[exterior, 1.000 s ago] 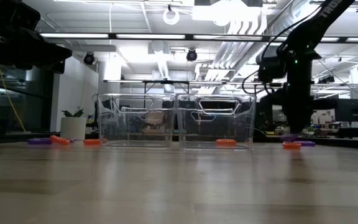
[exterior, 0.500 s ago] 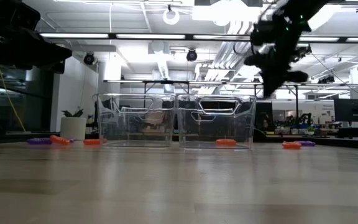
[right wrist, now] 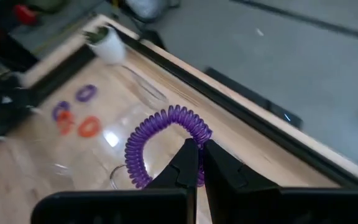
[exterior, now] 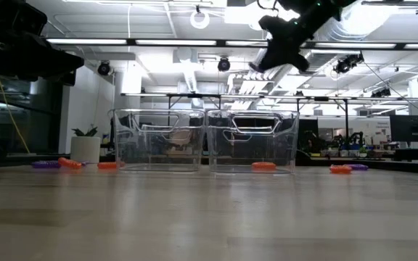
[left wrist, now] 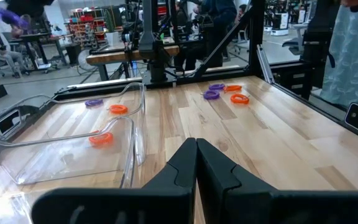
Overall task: Sort spring keychains
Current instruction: Put the purple spring keychain into the left transparent bin
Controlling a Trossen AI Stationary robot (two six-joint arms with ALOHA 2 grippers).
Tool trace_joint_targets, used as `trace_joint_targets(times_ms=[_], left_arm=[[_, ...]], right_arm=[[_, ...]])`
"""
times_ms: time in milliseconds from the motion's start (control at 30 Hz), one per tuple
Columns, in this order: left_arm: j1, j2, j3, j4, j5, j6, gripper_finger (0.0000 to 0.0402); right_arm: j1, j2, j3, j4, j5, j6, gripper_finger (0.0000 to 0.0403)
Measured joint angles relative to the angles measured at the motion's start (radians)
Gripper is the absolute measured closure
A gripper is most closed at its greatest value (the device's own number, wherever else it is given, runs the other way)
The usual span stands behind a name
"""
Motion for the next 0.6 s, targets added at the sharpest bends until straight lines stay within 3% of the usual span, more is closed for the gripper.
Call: trace_joint_targets(times_ms=[600], left_arm=[[0.000,0.000,0.000,0.000,0.000,0.000,0.0401]], right_arm=[[0.194,0.289,0.000,0.404,-0.100,-0.047,0.0397]])
